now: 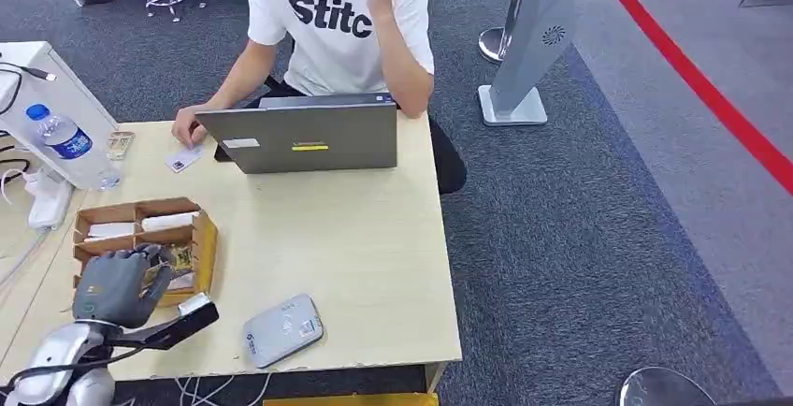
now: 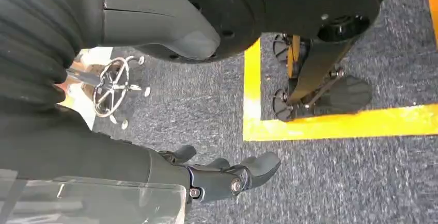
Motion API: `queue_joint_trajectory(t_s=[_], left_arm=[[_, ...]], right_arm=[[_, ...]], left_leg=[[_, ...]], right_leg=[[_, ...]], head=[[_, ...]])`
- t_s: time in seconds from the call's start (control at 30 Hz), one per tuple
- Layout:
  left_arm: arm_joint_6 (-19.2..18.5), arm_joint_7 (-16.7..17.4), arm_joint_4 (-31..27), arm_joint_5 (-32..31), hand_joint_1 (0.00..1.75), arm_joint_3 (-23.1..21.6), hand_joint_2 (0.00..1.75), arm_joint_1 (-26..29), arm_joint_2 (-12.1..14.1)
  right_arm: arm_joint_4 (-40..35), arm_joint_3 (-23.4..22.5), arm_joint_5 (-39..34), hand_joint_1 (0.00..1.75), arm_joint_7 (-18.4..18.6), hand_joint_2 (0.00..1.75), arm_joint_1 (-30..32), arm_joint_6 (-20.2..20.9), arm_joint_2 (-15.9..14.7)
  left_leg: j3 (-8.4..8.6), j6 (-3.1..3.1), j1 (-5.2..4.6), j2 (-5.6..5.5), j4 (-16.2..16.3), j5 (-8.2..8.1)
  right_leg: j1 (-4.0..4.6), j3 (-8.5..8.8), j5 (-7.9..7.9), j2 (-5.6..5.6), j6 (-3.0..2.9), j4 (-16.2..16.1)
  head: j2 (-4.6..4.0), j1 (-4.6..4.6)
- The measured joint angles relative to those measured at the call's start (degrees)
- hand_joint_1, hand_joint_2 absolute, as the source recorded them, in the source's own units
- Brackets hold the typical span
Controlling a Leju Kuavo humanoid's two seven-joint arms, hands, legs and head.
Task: Pass the card to the sensor for recognition and then transmit it.
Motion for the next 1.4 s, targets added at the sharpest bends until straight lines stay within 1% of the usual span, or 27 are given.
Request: queue_joint_trajectory(t_s=[0.07, 0.23, 0.5, 0.57, 0.7, 0.77, 0.9, 1.13, 1.17, 1.2, 1.23, 1.4], left_arm=[[0.72, 0.00, -2.03, 0.24, 1.75, 0.76, 1.75, -0.91, -0.04], [0.65, -0.17, -5.42, 0.66, 1.75, 2.64, 1.75, -4.04, 0.00], [0.87, -0.35, -5.59, 1.44, 1.75, 5.53, 1.75, -5.14, -0.28], [0.78, 0.04, -4.16, 1.05, 1.75, 6.14, 1.75, -5.25, -0.44], [0.76, 2.10, 0.96, 0.81, 1.75, 7.47, 1.75, -6.50, -0.52], [0.96, 2.36, 4.03, 1.95, 1.75, 8.68, 1.75, -7.74, -0.52], [1.92, 2.10, 8.00, 3.10, 1.75, 11.01, 1.75, -9.10, -0.52], [4.46, 0.66, 9.73, 2.40, 1.75, 12.09, 1.75, -9.10, -1.16], [4.68, 0.46, 9.73, 2.43, 1.64, 12.26, 1.75, -9.10, -1.33], [5.09, 0.35, 9.73, 2.58, 0.47, 12.55, 1.75, -9.10, -1.55], [5.33, 0.33, 9.71, 2.69, 0.00, 12.76, 1.75, -9.10, -1.73], [7.67, -0.83, 9.07, 3.45, 0.00, 13.66, 1.75, -9.08, -2.82]], right_arm=[[0.00, 0.00, 0.33, 0.00, 0.00, 1.75, -0.01, -0.15, 0.17], [0.00, 0.00, 0.92, 0.00, 0.42, 1.75, -0.01, -0.20, 0.33], [0.00, 0.00, 1.31, 0.00, 2.47, 1.75, 0.03, -0.66, 0.52], [0.00, 0.00, 1.88, 0.00, 3.34, 1.75, 0.04, -0.74, 0.52], [0.00, 0.00, 2.36, 0.00, 4.02, 1.75, 0.10, -0.74, 0.52], [0.00, 0.00, 2.99, 0.00, 4.22, 1.75, 0.08, -0.66, 0.52], [0.00, 0.00, 3.06, 0.00, 4.22, 1.75, 0.10, -0.50, 0.52], [0.00, 0.00, 3.87, 0.00, 4.98, 1.75, 0.08, -0.59, 0.52], [0.00, 0.00, 3.89, 0.00, 4.98, 1.75, 0.09, -0.59, 0.52], [0.00, 0.00, 3.91, 0.00, 4.98, 1.75, 0.10, -0.57, 0.52], [0.00, 0.00, 3.91, 0.00, 4.98, 1.75, 0.11, -0.57, 0.52], [0.00, 0.00, 4.04, 0.00, 4.79, 1.75, 0.10, -0.41, 0.52]], left_leg=[[0.00, 0.00, 0.00, 0.00, 0.00, 0.00], [0.01, 0.00, -0.01, 0.00, 0.00, 0.00], [0.02, 0.00, -0.01, 0.00, 0.00, 0.00], [0.02, 0.00, -0.01, 0.01, 0.00, 0.00], [0.01, 0.00, 0.00, 0.01, 0.00, 0.00], [0.02, 0.00, 0.00, 0.02, 0.00, 0.01], [0.02, 0.01, 0.00, 0.02, 0.00, 0.02], [-0.01, 0.01, -0.01, 0.02, 0.00, 0.01], [-0.01, 0.01, -0.01, 0.02, 0.00, 0.01], [0.00, 0.01, -0.01, 0.02, 0.00, 0.01], [0.00, 0.01, -0.01, 0.02, 0.00, 0.01], [0.00, 0.02, -0.01, 0.02, 0.00, 0.01]], right_leg=[[0.00, 0.01, 0.00, 0.00, 0.00, 0.00], [0.00, 0.04, 0.01, -0.01, 0.00, 0.00], [0.00, 0.03, 0.02, 0.00, -0.02, 0.00], [0.00, 0.02, 0.01, 0.00, -0.02, 0.00], [0.00, 0.01, 0.02, 0.00, -0.02, 0.00], [0.00, 0.02, 0.02, 0.00, -0.03, 0.01], [0.00, 0.02, 0.04, 0.01, -0.05, 0.01], [0.00, 0.01, 0.03, 0.01, -0.04, -0.01], [0.00, 0.01, 0.03, 0.01, -0.04, -0.01], [-0.01, 0.01, 0.03, 0.01, -0.04, -0.01], [-0.01, 0.01, 0.04, 0.01, -0.04, -0.02], [-0.01, 0.02, 0.04, 0.00, -0.05, -0.01]], head=[[0.00, 0.00], [0.00, 0.00], [0.00, 0.02], [0.00, 0.00], [0.00, 0.00], [0.00, 0.00], [0.00, 0.02], [0.00, 0.00], [0.00, 0.00], [0.00, 0.00], [0.00, 0.02], [0.00, 0.00]])
